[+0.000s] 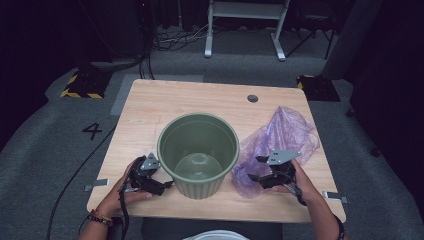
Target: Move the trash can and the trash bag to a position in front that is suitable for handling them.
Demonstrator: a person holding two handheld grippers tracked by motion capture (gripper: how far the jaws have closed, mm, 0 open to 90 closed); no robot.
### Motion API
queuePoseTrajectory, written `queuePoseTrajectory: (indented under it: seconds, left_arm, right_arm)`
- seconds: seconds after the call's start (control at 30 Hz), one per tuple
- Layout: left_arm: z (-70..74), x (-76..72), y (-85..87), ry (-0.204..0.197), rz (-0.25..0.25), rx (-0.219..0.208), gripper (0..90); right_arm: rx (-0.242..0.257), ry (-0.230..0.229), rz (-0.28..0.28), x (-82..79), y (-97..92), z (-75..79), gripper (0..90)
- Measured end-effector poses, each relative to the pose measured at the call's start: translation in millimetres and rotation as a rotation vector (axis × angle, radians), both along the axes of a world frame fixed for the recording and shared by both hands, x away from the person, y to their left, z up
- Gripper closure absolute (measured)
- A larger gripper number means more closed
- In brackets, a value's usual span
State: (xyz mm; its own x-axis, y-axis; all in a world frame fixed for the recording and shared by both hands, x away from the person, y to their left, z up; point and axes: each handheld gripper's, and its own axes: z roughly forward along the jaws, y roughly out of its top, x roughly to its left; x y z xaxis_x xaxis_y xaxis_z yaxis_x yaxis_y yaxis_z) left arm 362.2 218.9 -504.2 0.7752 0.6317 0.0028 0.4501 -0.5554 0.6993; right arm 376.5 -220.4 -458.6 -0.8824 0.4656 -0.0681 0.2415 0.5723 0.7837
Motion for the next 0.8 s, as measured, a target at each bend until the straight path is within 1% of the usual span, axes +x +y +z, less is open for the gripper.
queuePoseTrajectory:
  seconds: [0.03,0.07,0.13,0.17,0.23,0.27,0.33,0.4,0.43,0.5,0.53,0.63,0.67,0.77,0.8]
  left_arm:
    - [0.0,0.0,0.0,0.0,0.0,0.0,6.4]
    - [0.0,-0.1,-0.5,0.001,-0.001,-0.001,6.4]
    - [0.0,-0.1,-0.9,0.002,-0.001,0.0,6.3]
    - [0.0,-0.1,-1.0,0.002,0.0,0.001,6.2]
    - [0.0,0.0,-1.1,0.001,-0.001,0.001,6.0]
    - [0.0,0.0,-1.2,0.001,0.0,0.001,6.0]
    - [-0.1,0.5,-2.1,0.002,0.003,0.002,5.2]
    - [-0.2,0.9,-3.1,0.005,0.005,0.003,4.3]
    - [-0.2,0.9,-3.1,0.005,0.005,0.003,4.0]
    - [-0.2,1.6,-3.2,0.007,0.009,0.008,3.3]
    - [-0.3,2.3,-3.5,0.008,0.012,0.01,2.3]
    - [-0.5,3.3,-4.1,0.01,0.016,0.011,1.1]
    - [-0.5,4.7,-4.8,0.012,0.021,0.013,0.5]
    - [-0.5,6.4,-5.5,0.013,0.025,0.013,0.3]
    - [-0.8,7.8,-6.5,0.017,0.031,0.007,0.3]
  right_arm:
    - [0.0,0.0,0.0,0.0,0.0,0.0,26.9]
    - [0.006,-0.002,0.007,-0.9,5.1,0.7,26.7]
    - [0.028,-0.01,0.03,-4.0,20.1,3.0,26.2]
    - [0.037,-0.022,0.046,-6.5,30.0,5.0,26.2]
    - [0.047,-0.026,0.056,-8.9,39.1,6.9,26.2]
    - [0.047,-0.026,0.056,-8.9,39.1,6.9,26.2]
    - [0.059,-0.03,0.077,-12.1,49.6,8.7,25.7]
    - [0.065,-0.039,0.091,-13.5,54.9,9.3,25.7]
    - [0.065,-0.039,0.091,-13.5,54.9,9.3,25.7]
    - [0.054,-0.034,0.114,-14.0,61.8,9.7,23.0]
    - [0.062,-0.046,0.113,-14.6,65.8,10.4,25.0]
    - [0.069,-0.047,0.119,-15.1,68.7,10.6,27.3]
    - [0.049,-0.051,0.12,-14.0,73.4,11.2,26.8]
    - [0.043,-0.053,0.106,-10.6,76.8,11.2,27.2]
    - [0.044,-0.051,0.098,-8.9,77.5,11.1,27.3]
